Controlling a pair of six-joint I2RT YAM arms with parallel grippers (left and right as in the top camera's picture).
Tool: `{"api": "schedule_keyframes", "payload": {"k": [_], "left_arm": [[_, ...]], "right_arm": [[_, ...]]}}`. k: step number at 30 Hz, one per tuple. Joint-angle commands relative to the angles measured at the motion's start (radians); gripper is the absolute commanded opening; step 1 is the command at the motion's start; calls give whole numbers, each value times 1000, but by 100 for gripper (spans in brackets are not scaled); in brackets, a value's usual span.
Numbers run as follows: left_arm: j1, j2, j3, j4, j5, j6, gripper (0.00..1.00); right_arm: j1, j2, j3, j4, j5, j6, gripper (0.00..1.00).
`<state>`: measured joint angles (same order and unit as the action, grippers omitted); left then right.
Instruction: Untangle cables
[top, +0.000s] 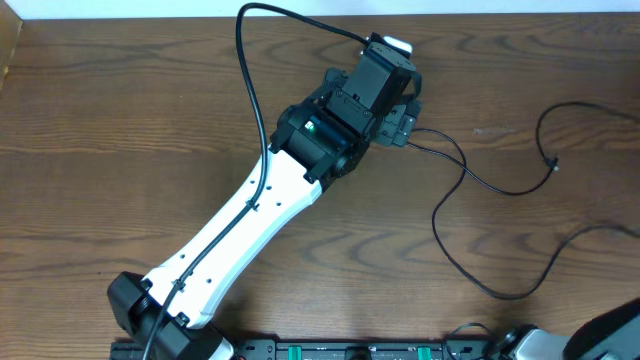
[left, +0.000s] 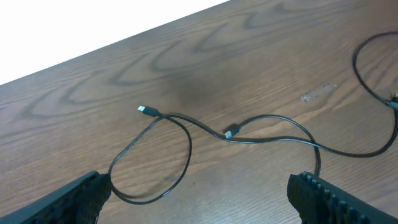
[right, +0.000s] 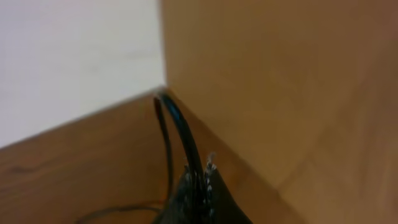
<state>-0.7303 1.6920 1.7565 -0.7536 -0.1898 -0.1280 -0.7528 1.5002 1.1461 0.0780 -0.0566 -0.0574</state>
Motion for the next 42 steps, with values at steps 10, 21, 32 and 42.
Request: {"api": "schedule_keyframes", "payload": {"k": [10, 21, 32, 42], "left_arm": [[0, -13, 10, -2, -13, 3, 96], [0, -13, 10, -2, -13, 3, 95], [0, -13, 10, -2, -13, 3, 96], [0, -13, 10, -2, -13, 3, 95]], "right_arm": [[-88, 217, 8, -53, 2, 114, 11], [-88, 236, 8, -67, -172, 113, 89], [-67, 210, 8, -42, -855, 137, 99], [86, 203, 8, -138, -1095, 127, 99]]}}
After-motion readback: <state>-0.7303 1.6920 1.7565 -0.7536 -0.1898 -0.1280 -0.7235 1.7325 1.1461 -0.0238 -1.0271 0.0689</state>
